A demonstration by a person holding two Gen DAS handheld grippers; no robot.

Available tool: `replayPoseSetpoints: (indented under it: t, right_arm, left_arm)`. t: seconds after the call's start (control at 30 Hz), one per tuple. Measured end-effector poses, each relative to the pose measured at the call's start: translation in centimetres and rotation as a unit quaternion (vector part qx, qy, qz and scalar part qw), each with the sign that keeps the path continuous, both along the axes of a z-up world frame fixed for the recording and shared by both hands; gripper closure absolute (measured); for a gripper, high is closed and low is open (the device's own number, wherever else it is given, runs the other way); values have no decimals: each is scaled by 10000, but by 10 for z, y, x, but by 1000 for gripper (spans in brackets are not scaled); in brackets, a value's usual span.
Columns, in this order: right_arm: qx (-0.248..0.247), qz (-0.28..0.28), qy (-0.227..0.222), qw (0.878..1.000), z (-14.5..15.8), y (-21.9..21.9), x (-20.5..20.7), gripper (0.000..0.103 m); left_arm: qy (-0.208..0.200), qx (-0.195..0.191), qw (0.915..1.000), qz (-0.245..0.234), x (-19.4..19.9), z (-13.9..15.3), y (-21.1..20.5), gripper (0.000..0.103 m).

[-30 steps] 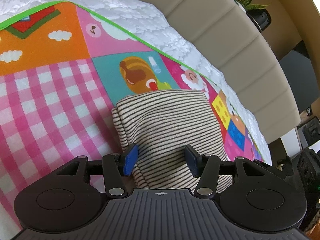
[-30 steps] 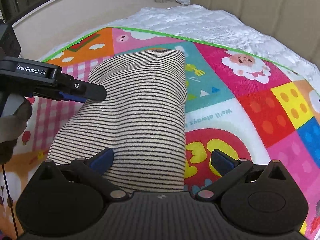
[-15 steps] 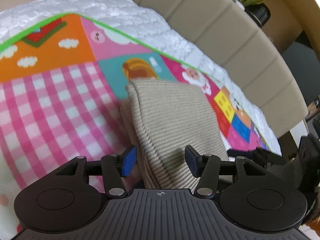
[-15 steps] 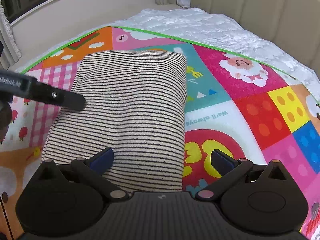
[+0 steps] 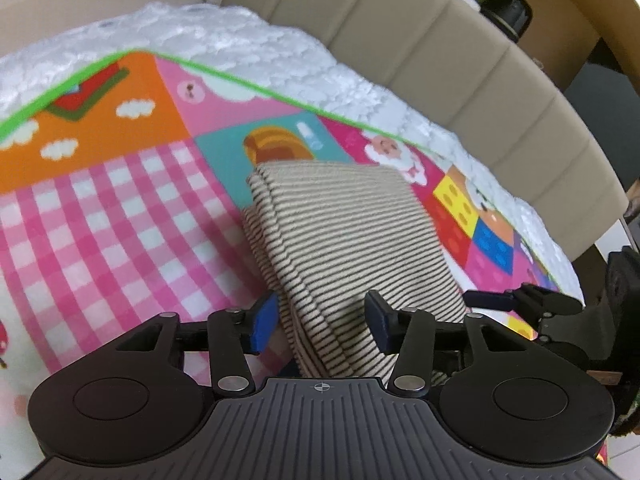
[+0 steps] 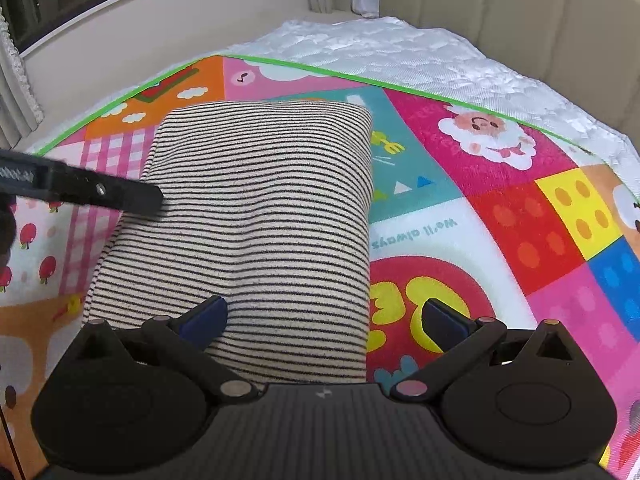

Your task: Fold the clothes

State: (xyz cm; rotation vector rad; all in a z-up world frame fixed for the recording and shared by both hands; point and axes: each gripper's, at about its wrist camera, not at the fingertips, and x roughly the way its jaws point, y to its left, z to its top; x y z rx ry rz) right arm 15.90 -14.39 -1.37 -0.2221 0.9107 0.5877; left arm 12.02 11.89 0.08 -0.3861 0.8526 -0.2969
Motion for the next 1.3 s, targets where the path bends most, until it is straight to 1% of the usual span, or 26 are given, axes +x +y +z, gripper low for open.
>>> replayPoseSetpoints:
  t: [0.1,0.23,0.47,0.57,0.77,1.1,1.2,1.3]
  right_arm:
    - [70,-18,46,10000,-1,-2,1,0]
    - [176,-42,92,9998,-3,-6,2,0]
    - [284,-64,158,9995,-7,-9,4,0]
    - [313,-57,155,9994,-7,-9,4,0]
    - [367,-33,160,9992,-7,-10,5,0]
    - [440,17,141,9989,-9,-11,7,0]
    - [456,35,128,9989,-9,-11,7,0]
    - [473,52,115,9988,-10,-11,8,0]
  left_arm:
    - [-153,38,9999,9,0,10,-2,55]
    - [-236,111,9997,-16,2,15,-8,56]
    - [-168,162,9997,-14,4,13,-11,56]
    - [-220,194,9996,-9,4,14,-11,56]
    - [-411,456,9980,-147,8,19,-21,56]
    - [-360,556,9976,-209,14,14,-29,56]
    - [-164,315,9993,-152,24,3,-23,56]
    - [53,36,9999,-84,35,-9,-16,54]
